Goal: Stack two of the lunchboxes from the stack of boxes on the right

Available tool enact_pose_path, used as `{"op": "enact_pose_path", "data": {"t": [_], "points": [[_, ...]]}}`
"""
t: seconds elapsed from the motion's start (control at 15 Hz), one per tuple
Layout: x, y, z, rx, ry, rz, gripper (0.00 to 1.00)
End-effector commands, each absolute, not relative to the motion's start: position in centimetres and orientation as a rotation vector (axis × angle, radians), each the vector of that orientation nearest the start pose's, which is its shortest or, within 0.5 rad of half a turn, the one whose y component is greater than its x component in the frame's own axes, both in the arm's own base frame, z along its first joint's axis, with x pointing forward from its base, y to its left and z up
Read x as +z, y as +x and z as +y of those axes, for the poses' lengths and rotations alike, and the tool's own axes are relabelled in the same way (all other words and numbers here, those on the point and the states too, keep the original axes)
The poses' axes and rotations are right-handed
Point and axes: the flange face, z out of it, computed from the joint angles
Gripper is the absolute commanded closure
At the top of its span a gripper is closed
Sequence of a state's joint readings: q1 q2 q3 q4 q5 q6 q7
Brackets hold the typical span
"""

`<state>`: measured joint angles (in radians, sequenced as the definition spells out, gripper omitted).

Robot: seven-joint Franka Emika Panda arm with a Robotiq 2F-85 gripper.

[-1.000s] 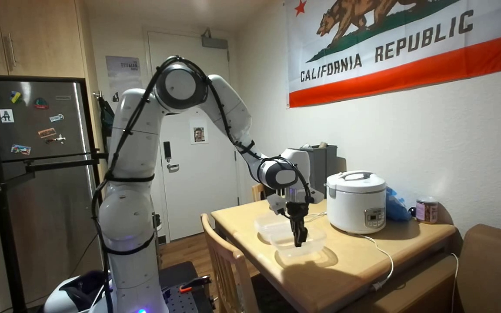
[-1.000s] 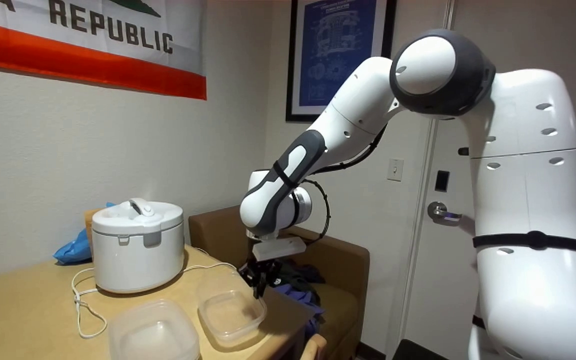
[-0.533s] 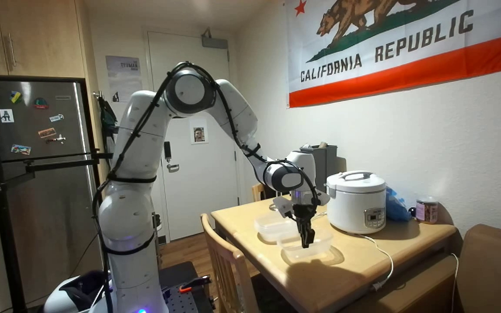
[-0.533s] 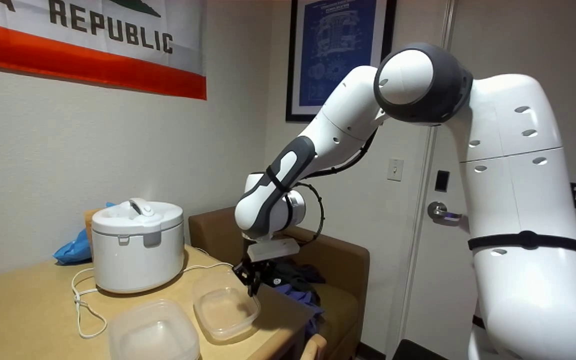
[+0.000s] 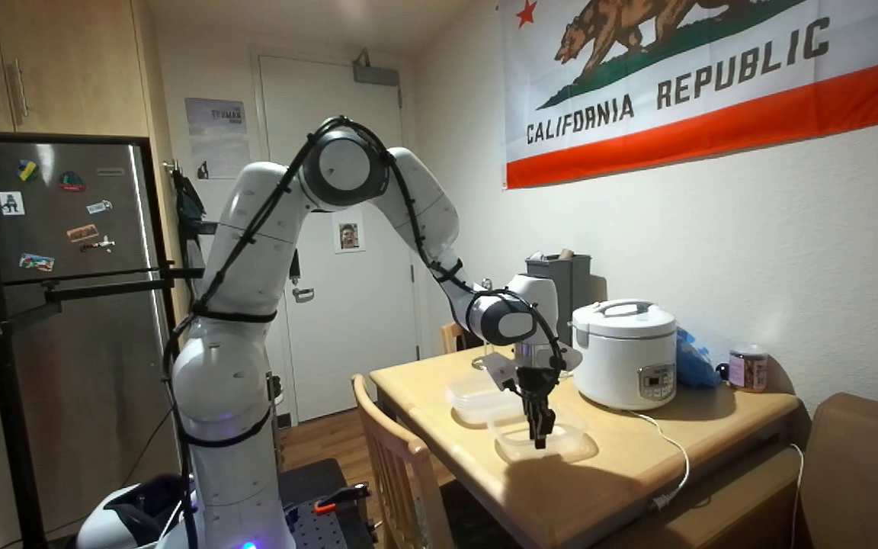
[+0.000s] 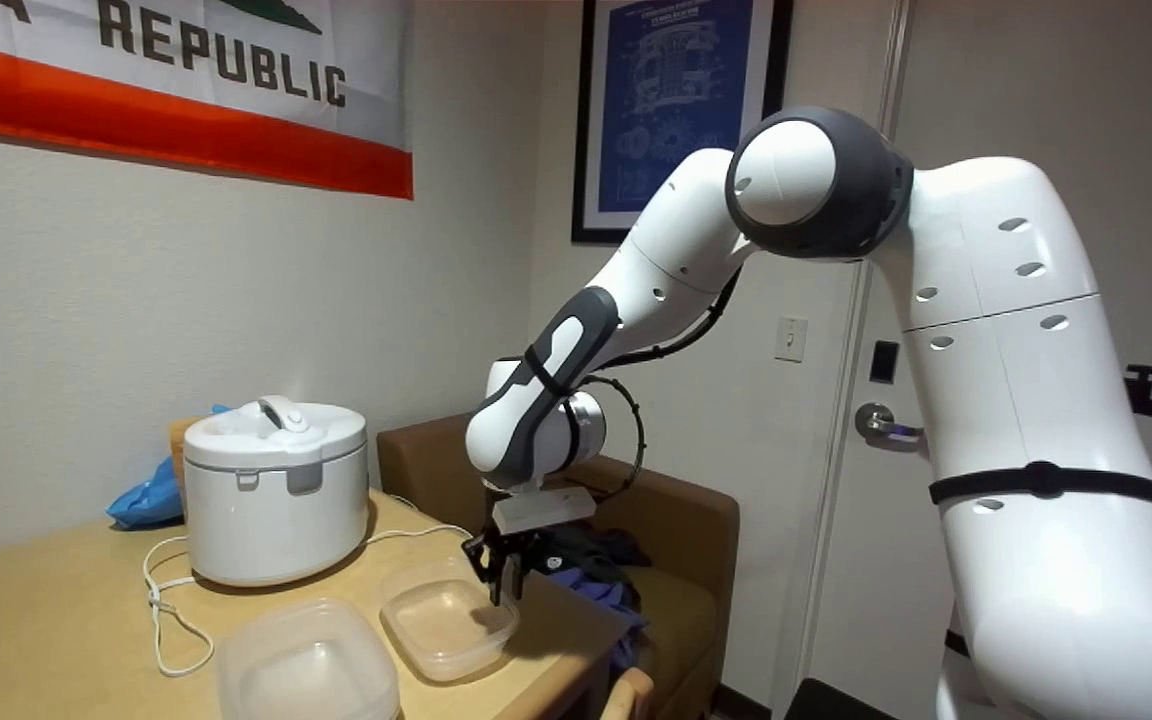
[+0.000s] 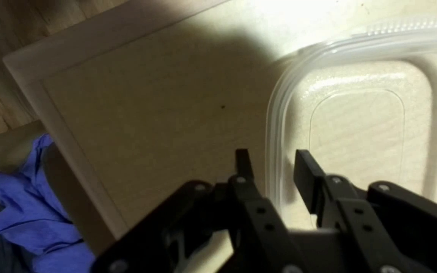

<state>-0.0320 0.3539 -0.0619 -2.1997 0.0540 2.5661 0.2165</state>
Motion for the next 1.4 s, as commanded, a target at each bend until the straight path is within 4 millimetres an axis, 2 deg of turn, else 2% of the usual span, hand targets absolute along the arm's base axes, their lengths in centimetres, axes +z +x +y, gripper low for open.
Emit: {"op": "enact_pose_path", "data": {"t": [0.0, 0.2, 0.33, 0.47, 0.73, 1.0, 1.33], "points": [[23.7, 55.0, -6.0, -0.051, -3.082, 0.576, 0.34], [25.7, 53.7, -6.5, -0.110, -3.085, 0.617, 0.11], [27.1, 52.6, -6.9, -0.147, -3.084, 0.639, 0.00], [28.7, 51.4, -6.7, -0.138, -3.105, 0.688, 0.00], [32.4, 49.6, -4.5, -0.237, -3.163, 0.718, 0.00], [36.2, 49.2, -1.4, -0.316, -3.179, 0.708, 0.00], [39.3, 49.6, 3.8, -0.337, -3.195, 0.636, 0.00]]}}
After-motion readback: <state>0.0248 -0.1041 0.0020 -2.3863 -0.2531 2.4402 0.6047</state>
